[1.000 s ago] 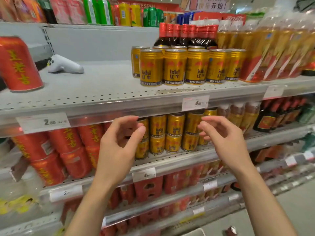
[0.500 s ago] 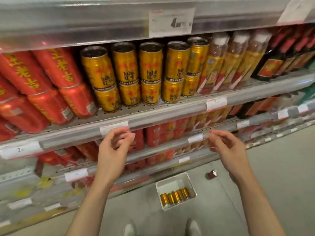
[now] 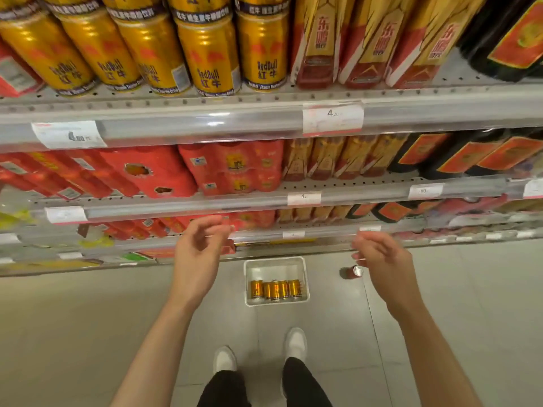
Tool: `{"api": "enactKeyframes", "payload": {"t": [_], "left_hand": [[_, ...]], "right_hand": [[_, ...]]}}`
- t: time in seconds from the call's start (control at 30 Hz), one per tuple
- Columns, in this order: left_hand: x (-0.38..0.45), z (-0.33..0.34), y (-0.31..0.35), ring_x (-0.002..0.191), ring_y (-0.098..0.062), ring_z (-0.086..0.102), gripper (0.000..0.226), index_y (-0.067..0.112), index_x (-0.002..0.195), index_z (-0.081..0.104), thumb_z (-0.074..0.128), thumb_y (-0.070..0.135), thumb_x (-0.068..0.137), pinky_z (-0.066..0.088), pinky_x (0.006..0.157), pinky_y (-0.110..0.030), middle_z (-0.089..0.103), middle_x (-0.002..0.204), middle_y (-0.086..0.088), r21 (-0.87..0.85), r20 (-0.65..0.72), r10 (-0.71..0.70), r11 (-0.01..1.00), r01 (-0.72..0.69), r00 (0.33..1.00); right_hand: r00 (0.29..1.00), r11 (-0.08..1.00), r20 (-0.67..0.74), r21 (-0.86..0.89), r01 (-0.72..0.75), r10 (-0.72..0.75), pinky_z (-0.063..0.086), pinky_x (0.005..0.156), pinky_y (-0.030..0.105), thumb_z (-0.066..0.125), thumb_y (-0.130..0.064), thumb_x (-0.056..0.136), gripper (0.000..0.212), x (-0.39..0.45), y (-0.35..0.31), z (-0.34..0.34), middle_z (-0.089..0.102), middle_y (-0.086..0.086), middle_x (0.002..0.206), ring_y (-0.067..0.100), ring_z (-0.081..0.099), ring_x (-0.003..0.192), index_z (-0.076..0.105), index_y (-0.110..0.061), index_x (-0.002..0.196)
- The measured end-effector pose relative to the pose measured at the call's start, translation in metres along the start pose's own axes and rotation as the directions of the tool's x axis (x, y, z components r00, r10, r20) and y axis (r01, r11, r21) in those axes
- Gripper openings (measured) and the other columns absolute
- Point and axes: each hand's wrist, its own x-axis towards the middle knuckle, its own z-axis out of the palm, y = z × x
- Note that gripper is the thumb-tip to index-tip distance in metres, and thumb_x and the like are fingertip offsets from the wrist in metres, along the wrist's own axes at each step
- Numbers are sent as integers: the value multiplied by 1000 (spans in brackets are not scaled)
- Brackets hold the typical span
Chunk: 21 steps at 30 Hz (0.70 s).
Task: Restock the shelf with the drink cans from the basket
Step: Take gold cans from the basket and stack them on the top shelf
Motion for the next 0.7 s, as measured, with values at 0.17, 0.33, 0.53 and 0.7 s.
{"api": "enactKeyframes", "payload": {"t": [0.17,0.33,0.53,0.7], "left_hand": [[6,14,-74,80,-20,76,19,12,115,67,68,15,96,60,71,-25,78,92,-2,85,-24,-105,991,107,994],[38,20,-189,76,-18,74,15,17,109,66,62,7,98,60,79,-36,76,94,-9,150,-14,-182,972,182,983],[104,36,-374,73,-15,71,19,12,115,65,59,6,99,57,77,-30,74,98,-10,203,32,-236,953,224,971],[149,66,-507,62,-13,64,20,7,113,61,56,-4,97,55,58,-17,68,85,-6,224,69,-253,947,232,965]], "right_hand": [[997,996,49,-74,-57,61,59,77,28,68,-21,97,10,19,79,13,77,2,96,15,76,82,74,-17,104],[990,982,59,-147,-118,128,62,84,39,67,-20,98,12,55,183,55,77,1,101,14,76,80,74,-17,107],[980,972,118,-193,-133,157,61,84,38,65,-17,96,9,127,342,138,77,0,93,17,75,81,73,-18,101],[969,967,180,-221,-130,171,59,90,45,68,-26,96,3,186,468,198,76,4,101,25,73,90,71,-27,97]]}}
